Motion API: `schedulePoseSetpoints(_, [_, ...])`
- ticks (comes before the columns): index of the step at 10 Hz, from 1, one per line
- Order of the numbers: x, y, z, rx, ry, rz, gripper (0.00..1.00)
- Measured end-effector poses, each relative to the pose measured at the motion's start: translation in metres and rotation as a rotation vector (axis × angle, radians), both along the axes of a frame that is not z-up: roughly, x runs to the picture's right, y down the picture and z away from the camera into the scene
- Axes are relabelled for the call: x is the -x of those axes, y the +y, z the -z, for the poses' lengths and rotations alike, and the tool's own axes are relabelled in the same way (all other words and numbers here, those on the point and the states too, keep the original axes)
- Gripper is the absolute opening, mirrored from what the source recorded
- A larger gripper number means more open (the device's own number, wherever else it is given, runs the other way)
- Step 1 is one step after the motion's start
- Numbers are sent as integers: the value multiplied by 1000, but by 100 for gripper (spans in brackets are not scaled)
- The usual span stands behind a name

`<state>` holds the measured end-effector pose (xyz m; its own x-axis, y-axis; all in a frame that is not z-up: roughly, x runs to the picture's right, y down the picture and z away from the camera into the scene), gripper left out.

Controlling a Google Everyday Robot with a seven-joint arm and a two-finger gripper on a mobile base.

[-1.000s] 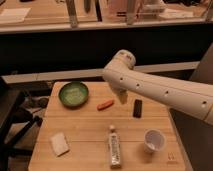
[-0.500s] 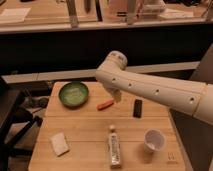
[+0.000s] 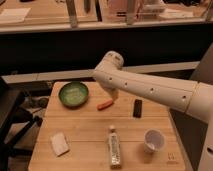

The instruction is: Pick up the ceramic bowl

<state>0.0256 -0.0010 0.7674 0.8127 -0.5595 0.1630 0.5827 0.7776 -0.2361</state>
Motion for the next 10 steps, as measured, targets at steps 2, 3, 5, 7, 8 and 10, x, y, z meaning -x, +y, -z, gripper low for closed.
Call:
schedulePoseSetpoints(2, [5, -2, -7, -5, -15, 16, 80])
schedulePoseSetpoints(3, [10, -4, -11, -7, -27, 29, 80])
schedulePoseSetpoints(5, [19, -7, -19, -10, -48, 50, 80])
schedulePoseSetpoints(7, [25, -9, -29, -12, -68, 66, 80])
schedulePoseSetpoints(8, [27, -10, -32, -14, -76, 71, 80])
schedulePoseSetpoints(10, [36, -12, -41, -15, -100, 89, 80])
